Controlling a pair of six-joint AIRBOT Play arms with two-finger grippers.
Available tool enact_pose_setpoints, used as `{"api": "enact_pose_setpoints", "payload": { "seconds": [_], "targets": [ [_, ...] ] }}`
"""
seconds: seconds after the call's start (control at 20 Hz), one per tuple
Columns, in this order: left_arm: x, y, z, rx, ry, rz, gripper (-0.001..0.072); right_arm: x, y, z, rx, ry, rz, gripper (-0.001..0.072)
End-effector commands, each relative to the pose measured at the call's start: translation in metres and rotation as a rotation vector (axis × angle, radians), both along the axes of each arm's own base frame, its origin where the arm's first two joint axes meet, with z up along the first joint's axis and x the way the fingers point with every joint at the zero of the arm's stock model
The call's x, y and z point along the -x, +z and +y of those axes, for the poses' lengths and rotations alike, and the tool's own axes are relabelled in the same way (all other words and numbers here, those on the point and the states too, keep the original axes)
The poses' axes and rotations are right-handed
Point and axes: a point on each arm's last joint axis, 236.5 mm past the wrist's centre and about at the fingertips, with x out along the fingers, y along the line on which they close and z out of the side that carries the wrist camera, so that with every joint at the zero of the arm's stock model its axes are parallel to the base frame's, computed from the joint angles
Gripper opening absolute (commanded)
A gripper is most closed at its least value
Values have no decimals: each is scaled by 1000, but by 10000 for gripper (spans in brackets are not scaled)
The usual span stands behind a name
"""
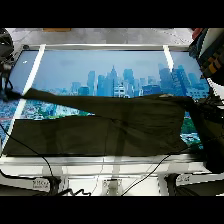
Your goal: Fold the clothes and pants, and hang the long-sleeved shirts on hangers.
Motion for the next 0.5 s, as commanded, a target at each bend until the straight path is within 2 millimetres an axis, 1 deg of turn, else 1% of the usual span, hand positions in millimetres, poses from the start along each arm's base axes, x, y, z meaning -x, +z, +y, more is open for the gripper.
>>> {"api": "enact_pose_setpoints", "payload": {
  "seconds": [0.0, 0.1, 0.25, 0.3, 0.35, 0.4, 0.45],
  "targets": [
    [67, -52, 9, 79, 98, 207, 15, -3, 1, -5, 8, -21, -8, 35],
    [77, -65, 8, 91, 82, 257, 15, -3, 1, -5, 8, -22, -8, 35],
    [82, -78, 6, 106, 88, 294, 20, -3, 1, -5, 8, -21, -8, 35],
    [87, -81, 5, 114, 97, 318, 78, -3, 1, -5, 8, -21, -8, 35],
    [94, -85, 3, 125, 110, 349, 240, -3, 1, -5, 8, -21, -8, 35],
    [102, -88, 0, 137, 128, 387, 437, -3, 1, -5, 8, -21, -8, 35],
    [109, -89, -1, 146, 141, 414, 560, -3, 1, -5, 8, -21, -8, 35]
  ]
}}
